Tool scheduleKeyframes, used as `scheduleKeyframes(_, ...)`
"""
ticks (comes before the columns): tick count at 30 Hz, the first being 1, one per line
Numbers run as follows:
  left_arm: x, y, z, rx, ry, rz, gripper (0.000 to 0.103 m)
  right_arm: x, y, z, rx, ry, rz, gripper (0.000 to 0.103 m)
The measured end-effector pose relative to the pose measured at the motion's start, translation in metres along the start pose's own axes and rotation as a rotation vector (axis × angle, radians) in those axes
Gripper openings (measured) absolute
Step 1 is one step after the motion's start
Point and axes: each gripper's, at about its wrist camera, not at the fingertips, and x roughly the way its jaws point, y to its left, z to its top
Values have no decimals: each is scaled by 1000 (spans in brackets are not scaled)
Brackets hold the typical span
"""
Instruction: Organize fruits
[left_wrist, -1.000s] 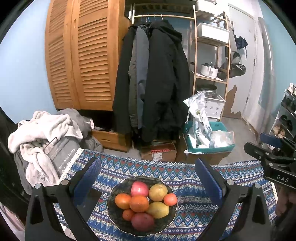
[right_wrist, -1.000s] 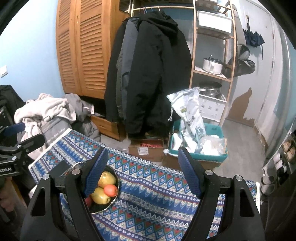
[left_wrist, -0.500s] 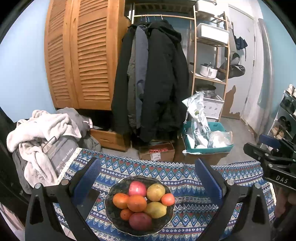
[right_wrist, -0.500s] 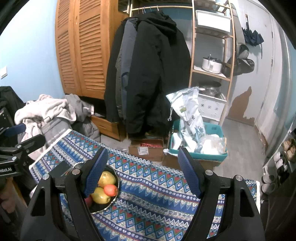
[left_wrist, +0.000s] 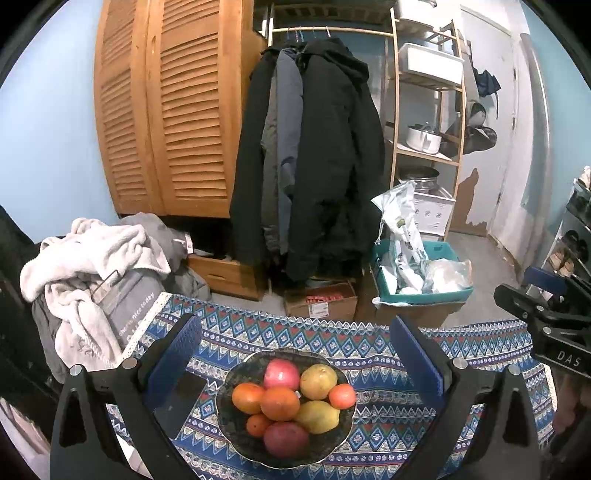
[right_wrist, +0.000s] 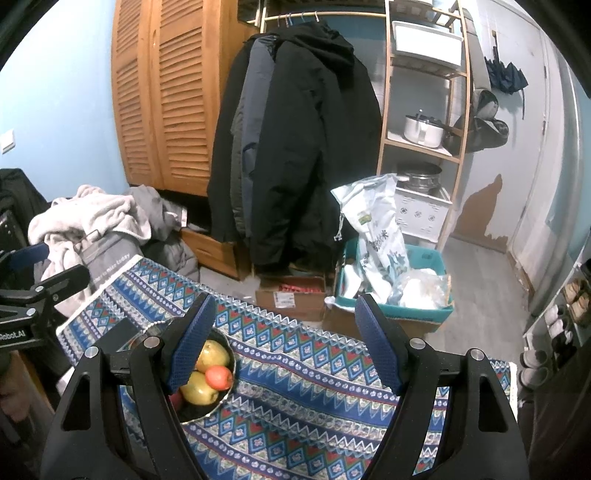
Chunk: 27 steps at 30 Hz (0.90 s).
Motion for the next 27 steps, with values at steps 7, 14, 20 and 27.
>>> scheduleKeyframes(7,0,-1,0,9,-5,3,103,0,-1,-1,-1,0,0,77)
scheduleKeyframes(14,-2,-3,0,21,-24,16,103,0,-1,0,-2,2,0,77)
scheduleKeyframes(20,0,-5,0,18,-14,2,103,0,-2,0,0,1,1,77)
scheduleKeyframes(27,-3,-6,-1,17,-28,-3,103,0,-4,-2,-1,4,-1,77)
